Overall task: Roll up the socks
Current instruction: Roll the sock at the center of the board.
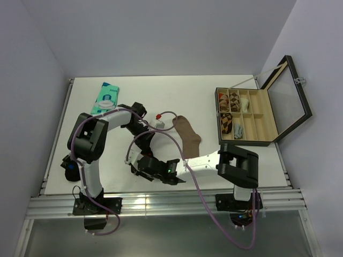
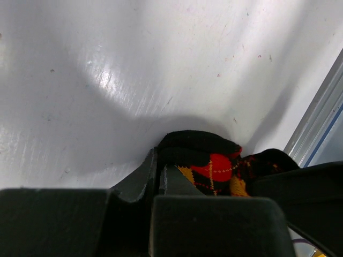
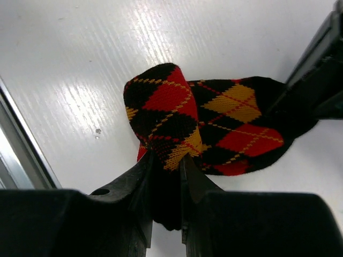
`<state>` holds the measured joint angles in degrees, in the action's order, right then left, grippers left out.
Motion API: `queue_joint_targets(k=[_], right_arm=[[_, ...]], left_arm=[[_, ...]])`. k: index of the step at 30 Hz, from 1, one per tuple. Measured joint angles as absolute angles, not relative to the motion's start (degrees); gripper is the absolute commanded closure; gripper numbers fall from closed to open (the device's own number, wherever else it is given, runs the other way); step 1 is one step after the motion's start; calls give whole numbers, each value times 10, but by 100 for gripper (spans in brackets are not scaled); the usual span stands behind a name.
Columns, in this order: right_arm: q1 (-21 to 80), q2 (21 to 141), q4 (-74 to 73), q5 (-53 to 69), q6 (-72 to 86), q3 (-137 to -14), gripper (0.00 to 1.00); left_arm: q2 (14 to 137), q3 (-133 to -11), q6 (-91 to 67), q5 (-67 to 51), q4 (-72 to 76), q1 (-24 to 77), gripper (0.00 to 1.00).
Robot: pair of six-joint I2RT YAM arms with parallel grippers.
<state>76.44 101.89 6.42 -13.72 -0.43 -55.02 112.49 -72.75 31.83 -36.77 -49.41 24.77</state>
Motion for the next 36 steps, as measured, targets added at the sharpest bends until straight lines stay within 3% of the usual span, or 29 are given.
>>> queue_joint_targets(k=[7, 12, 17, 23, 34, 36], right_arm=[[736, 1036, 109, -60, 18, -543, 100], [716, 1060, 158, -18, 40, -544, 100], [696, 1082, 204, 31, 65, -547, 100], [672, 1090, 228, 83, 93, -543, 100], [651, 1098, 282, 127, 127, -519, 100], [648, 1098, 290, 135, 131, -514, 100]], left_arm=[[1134, -736, 319, -372, -502, 250, 100], [1134, -736, 319, -370, -502, 255, 81], [1127, -734, 303, -362, -492, 256, 68], [1106, -723, 282, -333, -459, 256, 58], [1061, -706, 215, -247, -387, 248, 48], [1050, -705, 208, -240, -379, 240, 25]])
